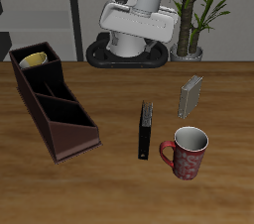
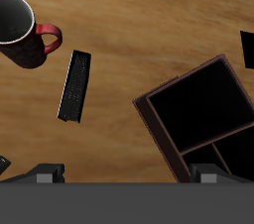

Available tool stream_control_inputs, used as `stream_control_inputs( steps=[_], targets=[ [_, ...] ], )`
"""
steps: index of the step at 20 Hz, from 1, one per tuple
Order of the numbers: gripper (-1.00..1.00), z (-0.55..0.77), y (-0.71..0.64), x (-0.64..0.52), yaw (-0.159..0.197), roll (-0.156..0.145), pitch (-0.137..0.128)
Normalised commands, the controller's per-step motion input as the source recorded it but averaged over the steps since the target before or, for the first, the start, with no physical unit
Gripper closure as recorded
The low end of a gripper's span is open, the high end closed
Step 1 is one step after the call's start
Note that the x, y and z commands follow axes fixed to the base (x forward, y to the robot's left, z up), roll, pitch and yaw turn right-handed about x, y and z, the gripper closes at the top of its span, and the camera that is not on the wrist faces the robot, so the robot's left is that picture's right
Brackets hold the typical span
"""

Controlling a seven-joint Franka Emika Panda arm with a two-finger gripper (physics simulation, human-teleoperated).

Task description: Place the white-yellow mug into the right desk caddy's right compartment and place the black book into the right desk caddy's back compartment

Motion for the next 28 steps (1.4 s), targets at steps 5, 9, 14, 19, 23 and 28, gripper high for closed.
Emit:
stream_control_inputs(
  steps=[5, 9, 14, 19, 23, 28],
  targets=[
    [-1.00, 0.02, 0.34, 0.12, 0.021, 0.003, 0.010],
    [-1.00, -0.02, 0.26, 0.23, 0.038, 0.033, 0.025],
    [-1.00, -0.07, 0.10, 0.18, 0.032, 0.011, 0.033],
    [-1.00, -0.11, 0.02, 0.14, 0.042, 0.064, 0.016],
    [-1.00, -0.21, -0.24, 0.19, 0.018, -0.003, 0.056],
    [-1.00, -0.09, 0.02, 0.14, 0.016, 0.031, 0.007]
  ],
)
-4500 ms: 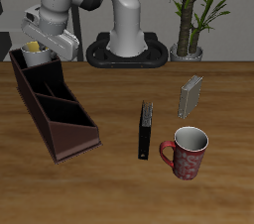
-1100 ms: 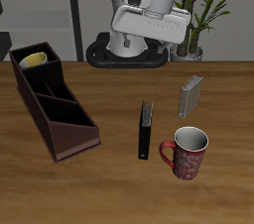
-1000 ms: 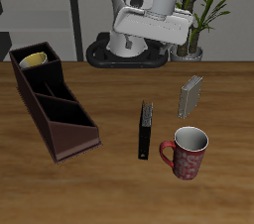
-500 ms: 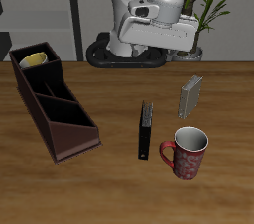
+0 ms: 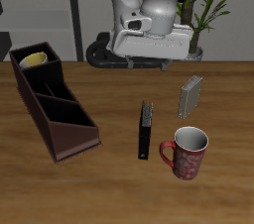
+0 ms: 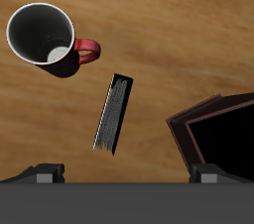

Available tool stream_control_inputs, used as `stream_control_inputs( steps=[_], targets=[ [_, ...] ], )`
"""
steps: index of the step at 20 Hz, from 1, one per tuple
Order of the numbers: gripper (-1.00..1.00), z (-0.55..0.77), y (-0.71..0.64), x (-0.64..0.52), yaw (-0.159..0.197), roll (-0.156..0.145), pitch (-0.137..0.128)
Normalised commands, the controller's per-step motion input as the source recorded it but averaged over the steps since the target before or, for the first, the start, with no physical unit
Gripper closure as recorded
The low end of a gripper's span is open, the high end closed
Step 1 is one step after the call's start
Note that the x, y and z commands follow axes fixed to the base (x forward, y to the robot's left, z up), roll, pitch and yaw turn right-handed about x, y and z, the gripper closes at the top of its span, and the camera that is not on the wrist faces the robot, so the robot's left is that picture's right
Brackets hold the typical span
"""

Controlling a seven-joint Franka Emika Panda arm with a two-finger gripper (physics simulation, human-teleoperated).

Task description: Place the white-yellow mug into the right desk caddy's right compartment and place the black book into the right desk caddy's back compartment

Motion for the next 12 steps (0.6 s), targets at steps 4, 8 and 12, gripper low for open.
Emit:
stream_control_inputs(
  steps=[4, 8, 12],
  targets=[
    [-1.00, -0.06, 0.14, 0.11, 0.007, 0.065, 0.013],
    [-1.00, -0.16, 0.09, 0.10, 0.016, 0.062, 0.007],
    [-1.00, -0.09, 0.06, 0.11, -0.004, 0.027, 0.010]
  ],
)
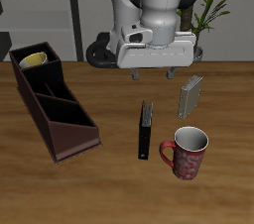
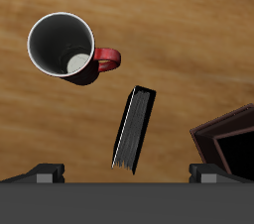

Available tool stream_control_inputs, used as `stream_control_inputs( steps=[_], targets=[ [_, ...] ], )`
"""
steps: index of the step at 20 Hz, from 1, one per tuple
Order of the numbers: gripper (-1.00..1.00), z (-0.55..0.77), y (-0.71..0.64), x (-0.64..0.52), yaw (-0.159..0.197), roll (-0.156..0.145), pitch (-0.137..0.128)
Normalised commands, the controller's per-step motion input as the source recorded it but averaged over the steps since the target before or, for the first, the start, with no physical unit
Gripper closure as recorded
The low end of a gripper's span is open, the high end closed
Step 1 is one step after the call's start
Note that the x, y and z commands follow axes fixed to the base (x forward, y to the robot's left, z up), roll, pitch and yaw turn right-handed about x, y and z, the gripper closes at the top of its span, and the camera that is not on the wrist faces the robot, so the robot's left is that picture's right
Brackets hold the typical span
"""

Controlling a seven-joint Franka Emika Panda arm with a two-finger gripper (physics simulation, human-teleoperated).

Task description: Place the white-yellow mug into the right desk caddy's right compartment and place the black book into the right desk caddy's back compartment

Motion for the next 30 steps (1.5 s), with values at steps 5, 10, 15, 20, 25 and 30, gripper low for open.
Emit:
stream_control_inputs(
  steps=[5, 10, 15, 20, 25, 30],
  targets=[
    [-1.00, -0.11, -0.12, 0.18, -0.017, 0.016, 0.005],
    [-1.00, -0.21, -0.11, 0.17, -0.018, -0.015, 0.025],
    [-1.00, -0.27, 0.01, 0.12, -0.007, 0.018, 0.019],
    [-1.00, -0.33, -0.06, 0.10, -0.006, 0.004, 0.042],
    [-1.00, -0.30, -0.06, 0.03, -0.027, -0.006, 0.033],
    [-1.00, -0.25, 0.00, 0.00, -0.012, 0.003, 0.030]
  ],
)
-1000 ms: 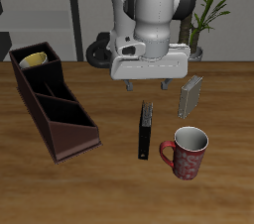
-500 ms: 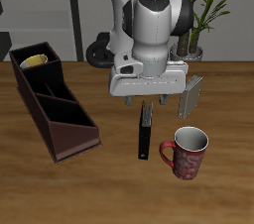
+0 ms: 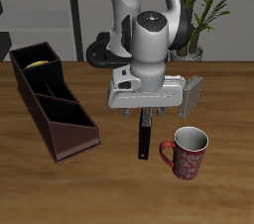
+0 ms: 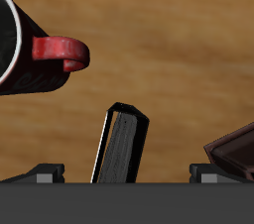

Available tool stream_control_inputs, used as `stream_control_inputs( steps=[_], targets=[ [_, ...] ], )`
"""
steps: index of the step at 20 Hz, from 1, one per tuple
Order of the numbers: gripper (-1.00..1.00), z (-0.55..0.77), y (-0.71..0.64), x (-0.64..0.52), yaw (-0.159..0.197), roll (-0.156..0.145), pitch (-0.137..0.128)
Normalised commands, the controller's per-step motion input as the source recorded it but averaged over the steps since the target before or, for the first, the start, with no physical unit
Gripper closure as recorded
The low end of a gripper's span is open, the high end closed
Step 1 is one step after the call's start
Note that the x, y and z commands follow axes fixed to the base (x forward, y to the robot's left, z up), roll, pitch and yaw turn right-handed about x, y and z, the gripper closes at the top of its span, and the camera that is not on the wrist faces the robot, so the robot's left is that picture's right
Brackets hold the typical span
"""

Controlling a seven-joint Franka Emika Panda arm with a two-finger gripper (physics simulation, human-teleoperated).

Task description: Place the white-yellow mug into the right desk caddy's right compartment and place the black book into the right desk caddy's back compartment

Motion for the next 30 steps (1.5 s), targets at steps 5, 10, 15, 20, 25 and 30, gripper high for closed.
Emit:
stream_control_inputs(
  steps=[5, 10, 15, 20, 25, 30],
  targets=[
    [-1.00, -0.42, 0.03, 0.08, -0.015, 0.010, 0.056],
    [1.00, -0.16, 0.01, -0.02, -0.009, 0.010, 0.017],
    [1.00, 0.11, -0.02, -0.15, -0.012, 0.004, -0.012],
    [1.00, 0.42, -0.01, -0.34, 0.031, 0.009, -0.024],
    [1.00, 0.48, 0.00, -0.46, 0.048, 0.006, -0.047],
    [1.00, 0.56, -0.06, -0.59, 0.062, -0.017, -0.036]
  ],
)
